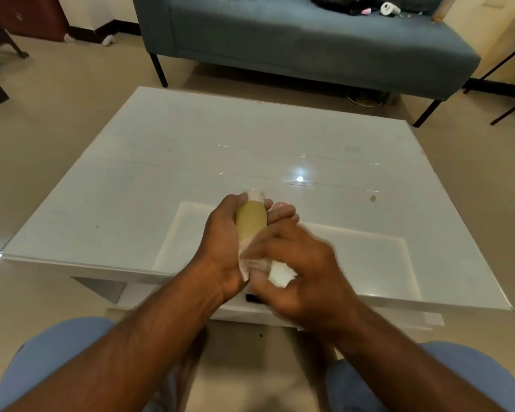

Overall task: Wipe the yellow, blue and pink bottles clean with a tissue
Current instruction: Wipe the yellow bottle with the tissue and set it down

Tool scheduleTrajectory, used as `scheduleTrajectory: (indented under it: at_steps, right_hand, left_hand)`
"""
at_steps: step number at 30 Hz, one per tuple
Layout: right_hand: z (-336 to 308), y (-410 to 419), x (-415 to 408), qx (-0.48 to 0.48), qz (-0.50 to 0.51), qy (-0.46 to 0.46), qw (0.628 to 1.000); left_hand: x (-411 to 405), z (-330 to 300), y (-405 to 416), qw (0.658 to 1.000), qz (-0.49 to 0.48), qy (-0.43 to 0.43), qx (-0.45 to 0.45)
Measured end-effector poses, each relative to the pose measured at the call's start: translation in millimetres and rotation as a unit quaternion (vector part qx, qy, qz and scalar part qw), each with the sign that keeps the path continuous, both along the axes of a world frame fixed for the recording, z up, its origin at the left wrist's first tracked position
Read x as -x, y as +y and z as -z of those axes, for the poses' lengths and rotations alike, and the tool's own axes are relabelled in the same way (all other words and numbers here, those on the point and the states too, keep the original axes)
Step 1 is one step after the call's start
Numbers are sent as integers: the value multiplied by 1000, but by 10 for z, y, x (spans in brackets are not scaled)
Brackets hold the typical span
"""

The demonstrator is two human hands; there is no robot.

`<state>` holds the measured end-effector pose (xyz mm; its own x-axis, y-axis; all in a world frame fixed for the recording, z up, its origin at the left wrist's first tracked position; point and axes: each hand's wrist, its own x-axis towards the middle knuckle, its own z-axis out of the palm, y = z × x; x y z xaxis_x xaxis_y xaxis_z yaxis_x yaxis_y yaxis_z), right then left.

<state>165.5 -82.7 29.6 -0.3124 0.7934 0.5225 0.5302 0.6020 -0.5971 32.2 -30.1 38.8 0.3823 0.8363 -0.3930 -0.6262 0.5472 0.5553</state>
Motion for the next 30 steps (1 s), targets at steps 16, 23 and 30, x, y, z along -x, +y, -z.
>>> scheduleTrajectory:
  at_steps: [16, 23, 30]
  right_hand:
    - [-44, 206, -120, 26, 92, 73, 993]
    - [-41, 82, -18, 20, 17, 9, 1000]
    - [-100, 141, -50, 277, 170, 174, 930]
  left_hand:
    - [-9, -3, 75, 999, -7, 7, -31]
    - [-28, -66, 81, 999, 3, -7, -35]
    - [-99, -23, 75, 998, -23, 14, -49]
